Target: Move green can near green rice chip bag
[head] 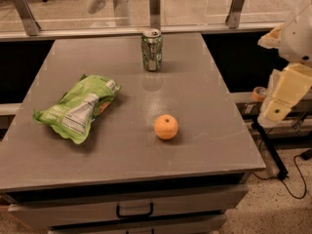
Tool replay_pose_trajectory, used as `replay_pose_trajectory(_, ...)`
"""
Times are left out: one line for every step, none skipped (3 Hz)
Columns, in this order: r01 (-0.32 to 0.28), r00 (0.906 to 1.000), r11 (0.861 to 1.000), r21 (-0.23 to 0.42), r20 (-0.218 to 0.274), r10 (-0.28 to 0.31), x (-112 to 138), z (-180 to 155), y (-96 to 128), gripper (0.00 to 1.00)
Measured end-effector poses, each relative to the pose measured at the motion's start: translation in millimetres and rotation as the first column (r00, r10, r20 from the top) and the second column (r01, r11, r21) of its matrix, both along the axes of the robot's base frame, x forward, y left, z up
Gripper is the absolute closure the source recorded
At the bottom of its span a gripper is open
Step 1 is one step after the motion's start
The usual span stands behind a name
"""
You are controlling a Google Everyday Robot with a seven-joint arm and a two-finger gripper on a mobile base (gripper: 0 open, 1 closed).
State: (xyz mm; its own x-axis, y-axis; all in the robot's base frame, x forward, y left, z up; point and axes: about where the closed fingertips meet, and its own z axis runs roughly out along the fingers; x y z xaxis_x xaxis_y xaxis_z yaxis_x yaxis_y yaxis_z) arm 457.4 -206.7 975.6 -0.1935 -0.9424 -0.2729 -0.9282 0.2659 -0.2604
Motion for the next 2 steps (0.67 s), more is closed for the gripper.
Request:
replay_pose_trajectory(-0.043,0.9986,0.991,0.126,0.036,0.039,32,-11,21,0.0)
replay_pose_trajectory(-0.073,0.9959,0.948,0.31,0.073,0.053,64,-27,44,0.0)
